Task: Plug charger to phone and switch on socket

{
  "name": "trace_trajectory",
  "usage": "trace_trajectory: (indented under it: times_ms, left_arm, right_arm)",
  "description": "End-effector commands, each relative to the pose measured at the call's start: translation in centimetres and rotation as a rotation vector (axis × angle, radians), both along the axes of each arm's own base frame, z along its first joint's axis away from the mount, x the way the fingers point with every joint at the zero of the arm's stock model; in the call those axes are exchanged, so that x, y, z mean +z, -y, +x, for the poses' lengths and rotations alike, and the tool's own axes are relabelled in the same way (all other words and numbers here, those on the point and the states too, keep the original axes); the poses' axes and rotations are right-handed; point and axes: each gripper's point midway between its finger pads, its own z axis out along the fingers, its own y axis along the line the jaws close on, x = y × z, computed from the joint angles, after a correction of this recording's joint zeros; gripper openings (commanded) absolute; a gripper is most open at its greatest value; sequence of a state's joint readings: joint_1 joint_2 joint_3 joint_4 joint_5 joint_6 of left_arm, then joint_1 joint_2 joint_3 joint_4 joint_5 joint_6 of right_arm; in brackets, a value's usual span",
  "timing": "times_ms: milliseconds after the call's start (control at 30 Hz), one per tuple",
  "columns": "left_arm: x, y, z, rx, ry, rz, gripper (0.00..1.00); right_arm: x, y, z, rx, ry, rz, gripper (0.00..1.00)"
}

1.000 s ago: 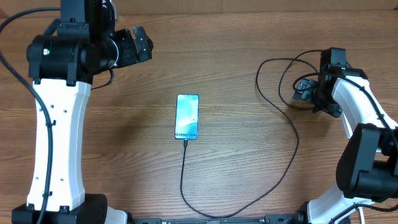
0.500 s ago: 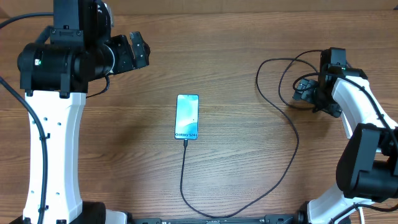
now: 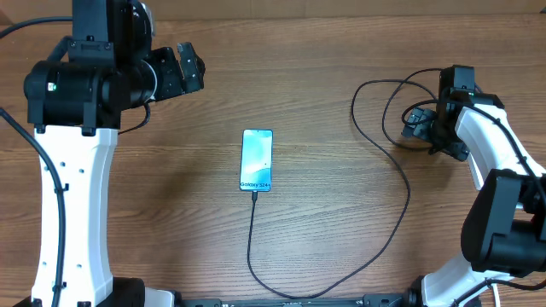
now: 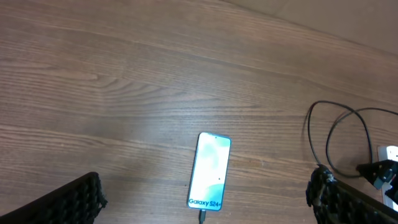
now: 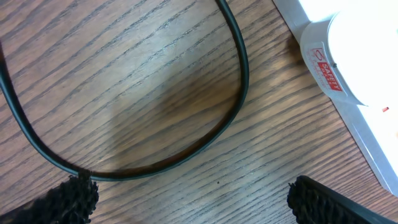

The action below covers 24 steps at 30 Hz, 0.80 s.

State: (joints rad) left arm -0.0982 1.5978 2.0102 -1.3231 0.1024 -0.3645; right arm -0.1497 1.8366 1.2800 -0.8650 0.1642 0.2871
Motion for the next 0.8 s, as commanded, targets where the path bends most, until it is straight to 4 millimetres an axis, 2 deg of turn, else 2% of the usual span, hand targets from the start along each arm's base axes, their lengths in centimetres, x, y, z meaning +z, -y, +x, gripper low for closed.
trace_trajectory:
  times_ms: [0, 433, 767]
  left_arm:
    - [-0.1, 0.2, -0.2, -0.008, 0.016, 0.005, 1.0]
    - [-5.9, 1.2, 1.4, -0.041, 0.06, -0.04, 1.0]
    - [-13.2, 2.4, 0.6, -0.095, 0.212, -0.106, 1.0]
  right_arm:
    - [0.6, 0.0, 0.0, 0.002, 0.016, -0.009, 1.0]
    - [0.6, 0.0, 0.0, 0.002, 0.016, -0.009, 1.0]
    - [0.6, 0.0, 0.0, 0.002, 0.016, -0.009, 1.0]
